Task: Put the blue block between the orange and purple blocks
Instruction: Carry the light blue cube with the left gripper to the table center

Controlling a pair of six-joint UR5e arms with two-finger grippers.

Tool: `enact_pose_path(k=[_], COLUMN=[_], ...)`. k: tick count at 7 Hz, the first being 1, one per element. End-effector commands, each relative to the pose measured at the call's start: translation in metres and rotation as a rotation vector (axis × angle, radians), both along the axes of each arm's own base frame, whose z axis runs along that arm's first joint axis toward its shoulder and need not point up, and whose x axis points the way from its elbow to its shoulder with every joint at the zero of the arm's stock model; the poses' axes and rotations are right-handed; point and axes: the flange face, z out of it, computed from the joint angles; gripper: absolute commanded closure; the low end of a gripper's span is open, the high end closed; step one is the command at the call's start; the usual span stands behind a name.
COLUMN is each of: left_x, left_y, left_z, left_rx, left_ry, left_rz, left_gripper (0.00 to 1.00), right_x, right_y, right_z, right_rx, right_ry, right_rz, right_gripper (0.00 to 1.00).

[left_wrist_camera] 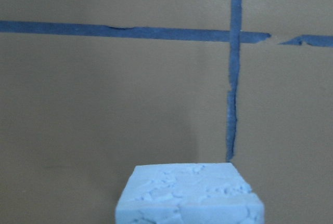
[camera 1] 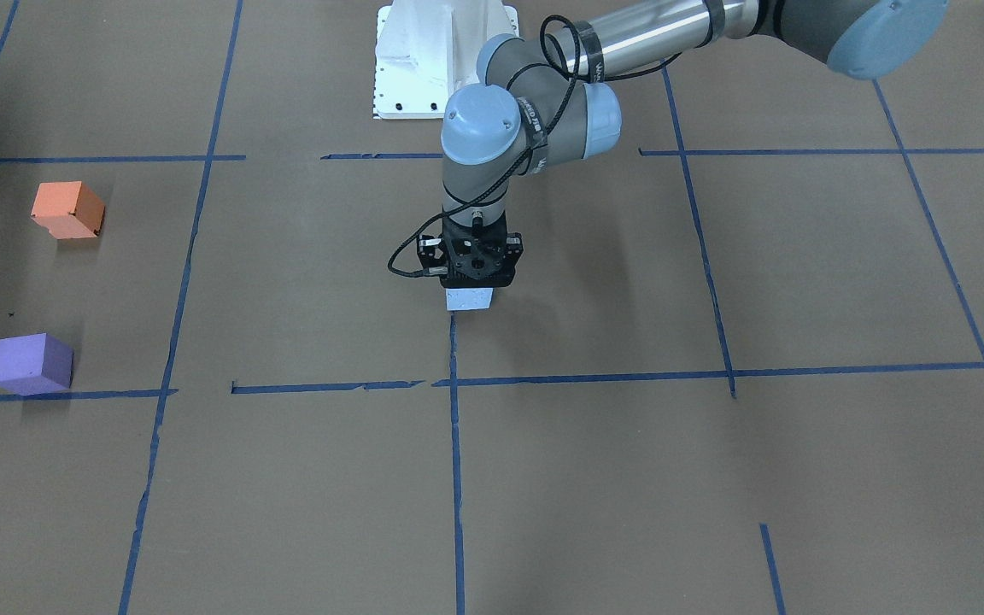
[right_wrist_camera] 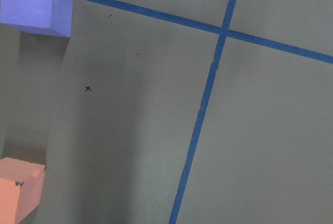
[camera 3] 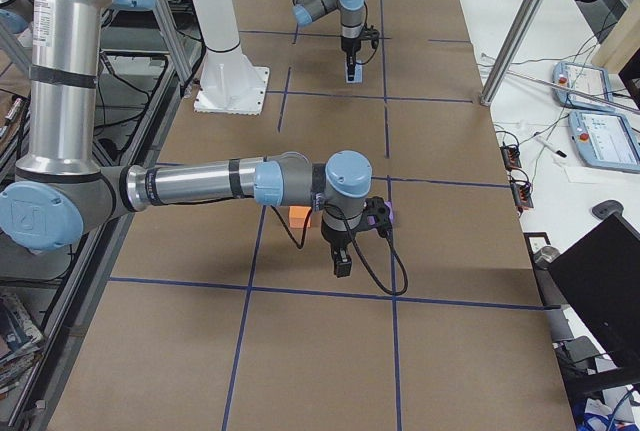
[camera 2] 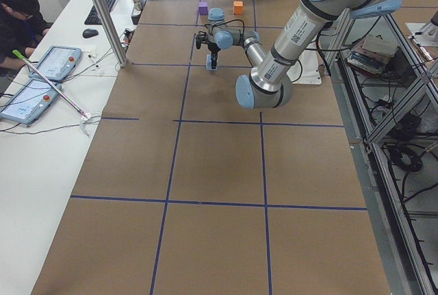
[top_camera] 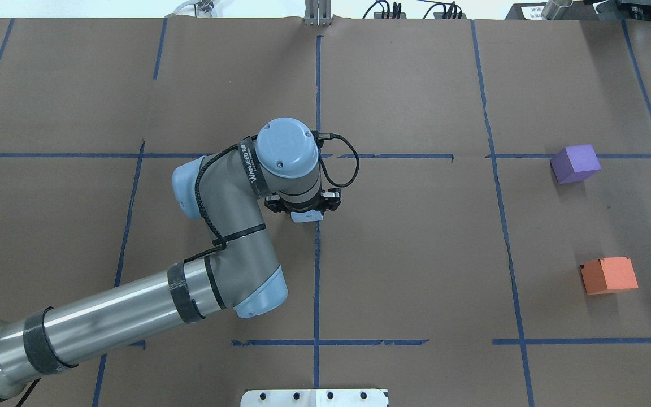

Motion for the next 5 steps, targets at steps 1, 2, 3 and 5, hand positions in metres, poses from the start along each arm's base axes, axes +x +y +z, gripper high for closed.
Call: enact_pose_path(k=[1, 2, 3, 5], left_x=[0.013, 0.013, 0.013, -0.044], left_y=[0.001, 0.001, 0.001, -0.028], left_z=[0.002, 0.002, 0.004, -0.024], left_rx=[-0.004, -0.012, -0.025, -0.016], left_ry=[-0.008, -0.014, -0.017, -0.06], left_rz=[0.003, -0.003, -0.014, -0.012], left_gripper=[0.25, 0.0, 0.0, 0.0], right_x=[0.0, 0.0, 0.0, 0.0], right_y=[-0.001, -0.001, -0.001, -0.002], right_z=[0.0, 0.0, 0.0, -0.002], right_rx=[0.001, 0.001, 0.001, 0.003], right_ry=[0.0, 0.0, 0.0, 0.0], right_rz=[0.0, 0.0, 0.0, 0.001], right_gripper=[0.0, 0.0, 0.0, 0.0])
